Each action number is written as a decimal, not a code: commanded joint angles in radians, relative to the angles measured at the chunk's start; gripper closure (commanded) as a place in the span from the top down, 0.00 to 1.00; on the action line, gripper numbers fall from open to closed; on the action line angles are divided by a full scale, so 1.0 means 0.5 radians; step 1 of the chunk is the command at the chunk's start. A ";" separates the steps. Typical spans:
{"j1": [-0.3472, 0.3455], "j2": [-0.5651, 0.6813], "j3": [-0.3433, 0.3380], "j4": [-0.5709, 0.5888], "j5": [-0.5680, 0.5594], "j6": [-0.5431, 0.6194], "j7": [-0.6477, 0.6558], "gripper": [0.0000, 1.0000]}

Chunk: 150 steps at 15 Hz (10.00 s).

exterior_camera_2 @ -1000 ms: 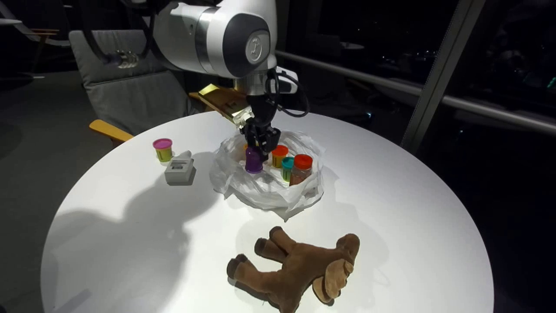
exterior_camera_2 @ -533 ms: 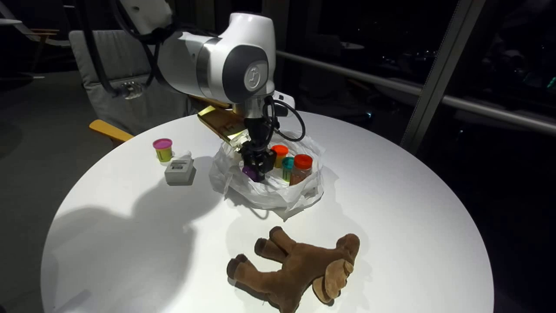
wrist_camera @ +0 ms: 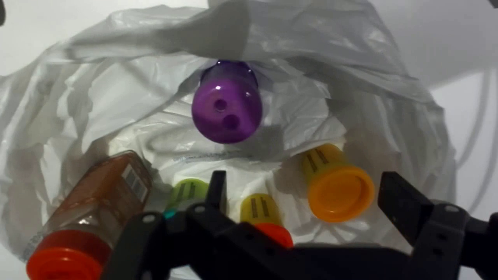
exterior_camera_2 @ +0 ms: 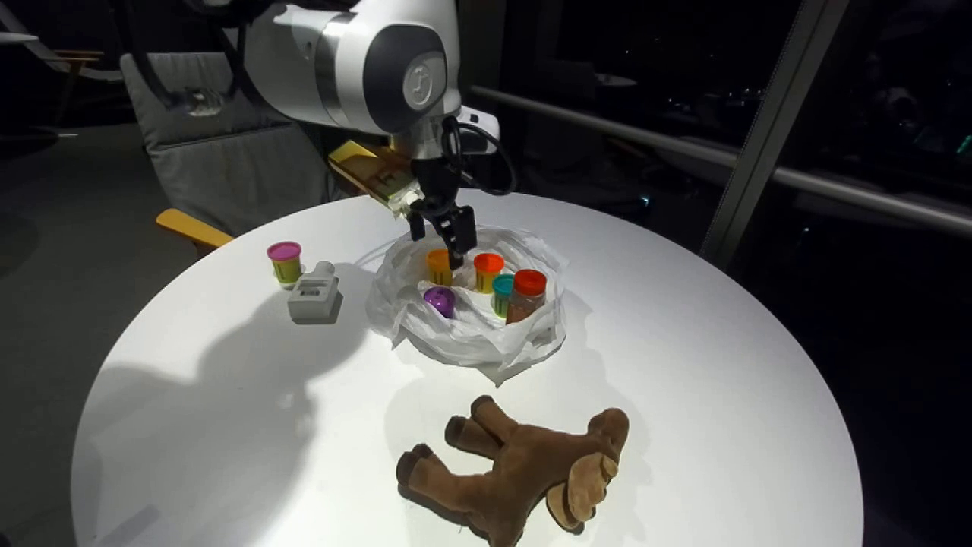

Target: Put the objects on the table in the plastic bag

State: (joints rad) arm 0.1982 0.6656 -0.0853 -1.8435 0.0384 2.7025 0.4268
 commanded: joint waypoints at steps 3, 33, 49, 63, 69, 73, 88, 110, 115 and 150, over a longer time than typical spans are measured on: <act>0.140 -0.423 0.101 -0.450 -0.005 0.062 -0.027 1.00; 0.679 0.196 0.114 0.167 -0.380 -0.008 -0.058 1.00; 0.726 0.202 -0.036 0.340 -0.437 -0.239 0.012 0.28; 0.171 -0.112 -0.047 0.156 -0.313 -0.327 0.006 0.28; 0.001 0.137 0.007 0.314 -0.138 -0.336 0.003 0.28; -0.014 0.249 -0.038 0.427 -0.105 -0.304 0.047 0.28; 0.056 0.276 -0.161 0.485 -0.132 -0.163 0.218 1.00; 0.572 0.301 0.038 0.250 -0.631 -0.256 -0.085 1.00; 0.579 0.357 0.008 0.347 -0.714 -0.277 -0.125 1.00; 0.002 -0.615 0.149 -0.490 -0.154 0.461 -0.225 0.13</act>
State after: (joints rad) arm 0.2411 0.4391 -0.0230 -1.9792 -0.0946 2.7880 0.3091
